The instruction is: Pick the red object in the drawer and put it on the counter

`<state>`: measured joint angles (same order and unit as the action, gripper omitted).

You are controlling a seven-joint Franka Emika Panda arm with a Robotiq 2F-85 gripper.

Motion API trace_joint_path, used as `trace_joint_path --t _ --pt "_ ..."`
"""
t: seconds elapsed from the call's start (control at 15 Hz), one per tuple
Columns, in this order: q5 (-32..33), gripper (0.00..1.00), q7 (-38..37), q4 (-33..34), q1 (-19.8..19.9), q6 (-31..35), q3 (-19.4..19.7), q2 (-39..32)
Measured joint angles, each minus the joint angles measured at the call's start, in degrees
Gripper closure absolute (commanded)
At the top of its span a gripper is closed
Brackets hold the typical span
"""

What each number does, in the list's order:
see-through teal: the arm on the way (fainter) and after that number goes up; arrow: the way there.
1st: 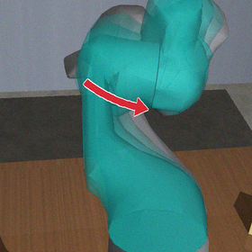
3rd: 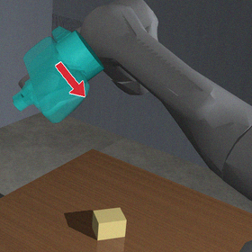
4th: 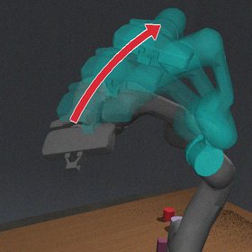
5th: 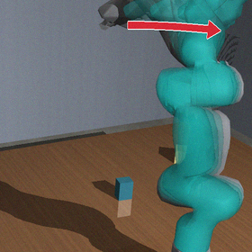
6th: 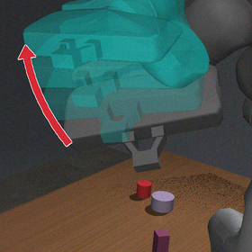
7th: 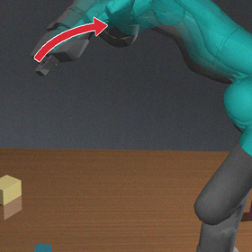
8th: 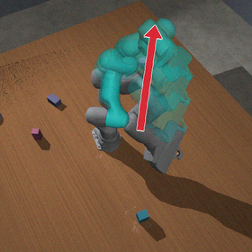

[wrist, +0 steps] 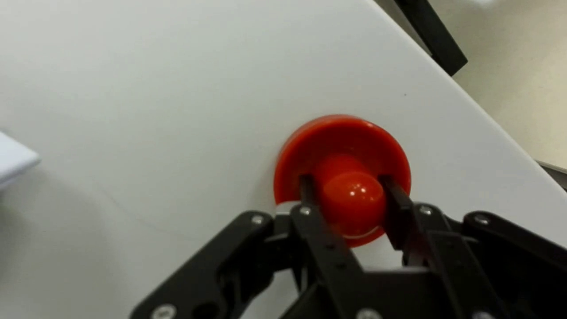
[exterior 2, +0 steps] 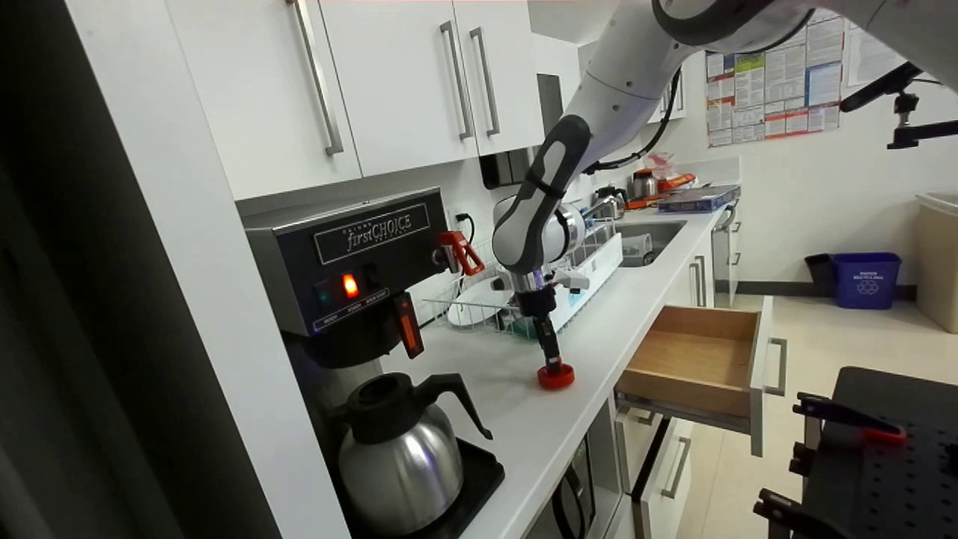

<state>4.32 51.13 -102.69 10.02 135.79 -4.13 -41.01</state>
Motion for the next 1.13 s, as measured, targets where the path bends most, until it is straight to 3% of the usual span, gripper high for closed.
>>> trace_joint_path --t 0.33,0.73,1.13 --pt "0.05 0.00 3.84 -0.64 0.02 1.51 -0.10 0.41" --pt "-2.58 0.00 9.26 -5.11 2.14 1.30 -2.28 10.57" --pt "-10.24 0.00 15.39 -8.83 3.37 -11.84 -2.20 23.60"
